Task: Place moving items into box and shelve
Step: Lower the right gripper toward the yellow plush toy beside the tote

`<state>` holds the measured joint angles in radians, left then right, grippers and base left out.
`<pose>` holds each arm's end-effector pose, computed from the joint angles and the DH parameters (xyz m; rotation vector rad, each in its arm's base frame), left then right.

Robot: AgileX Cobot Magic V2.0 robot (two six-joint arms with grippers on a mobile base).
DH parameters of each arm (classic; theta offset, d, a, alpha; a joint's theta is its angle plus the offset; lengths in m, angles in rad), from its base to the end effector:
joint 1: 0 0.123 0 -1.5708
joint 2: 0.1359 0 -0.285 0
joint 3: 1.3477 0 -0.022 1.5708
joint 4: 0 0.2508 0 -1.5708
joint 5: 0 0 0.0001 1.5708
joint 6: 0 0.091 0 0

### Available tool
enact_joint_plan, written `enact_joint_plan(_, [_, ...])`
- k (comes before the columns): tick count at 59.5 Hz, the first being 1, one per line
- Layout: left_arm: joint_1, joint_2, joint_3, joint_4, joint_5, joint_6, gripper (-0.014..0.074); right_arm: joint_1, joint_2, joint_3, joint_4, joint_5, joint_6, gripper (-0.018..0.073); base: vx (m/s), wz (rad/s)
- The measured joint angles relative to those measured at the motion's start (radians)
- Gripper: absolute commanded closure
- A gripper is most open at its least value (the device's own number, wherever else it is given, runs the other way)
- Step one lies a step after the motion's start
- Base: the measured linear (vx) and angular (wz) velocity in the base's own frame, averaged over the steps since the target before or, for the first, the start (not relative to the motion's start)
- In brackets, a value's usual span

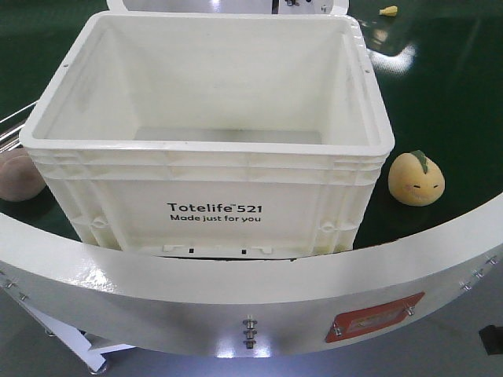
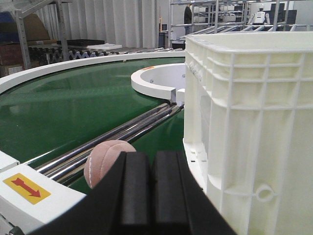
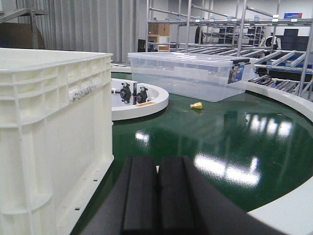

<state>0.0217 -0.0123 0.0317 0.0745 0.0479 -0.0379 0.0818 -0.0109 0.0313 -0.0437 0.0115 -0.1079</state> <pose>0.0569 0.0016 0.1988 0.0087 1.5509 0.0488 0.0567 0.0046 0.2022 -0.1761 1.5055 -0.0563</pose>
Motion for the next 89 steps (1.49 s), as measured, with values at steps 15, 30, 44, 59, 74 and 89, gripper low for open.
enact_joint_plan(15, [0.000, 0.000, 0.000, 0.000, 0.000, 0.000, 0.0610, 0.000, 0.000, 0.000, 0.000, 0.000, 0.000, 0.0575, 0.00, 0.00])
enact_joint_plan(30, [0.000, 0.000, 0.000, 0.000, 0.000, 0.000, 0.0610, 0.000, 0.000, 0.000, 0.000, 0.000, 0.000, 0.0575, 0.00, 0.00])
enact_joint_plan(44, [0.000, 0.000, 0.000, 0.000, -0.080, -0.024, 0.0610, 0.000, 0.000, -0.002, 0.010, 0.003, 0.036, 0.0575, 0.00, 0.00])
enact_joint_plan(59, [0.000, 0.000, -0.207, 0.000, -0.041, -0.062, 0.0610, 0.000, 0.025, -0.244, 0.016, 0.136, 0.044, 0.0575, 0.00, 0.00])
enact_joint_plan(74, [0.000, 0.127, -0.505, 0.000, 0.226, -0.065, 0.0610, 0.000, 0.264, -0.509, 0.010, 0.294, 0.040, 0.0575, 0.00, 0.00])
enact_joint_plan(89, [0.000, 0.362, -0.645, 0.000, 0.498, -0.065, 0.0610, 0.000, 0.498, -0.601, 0.008, 0.425, 0.039, 0.0575, 0.00, 0.00])
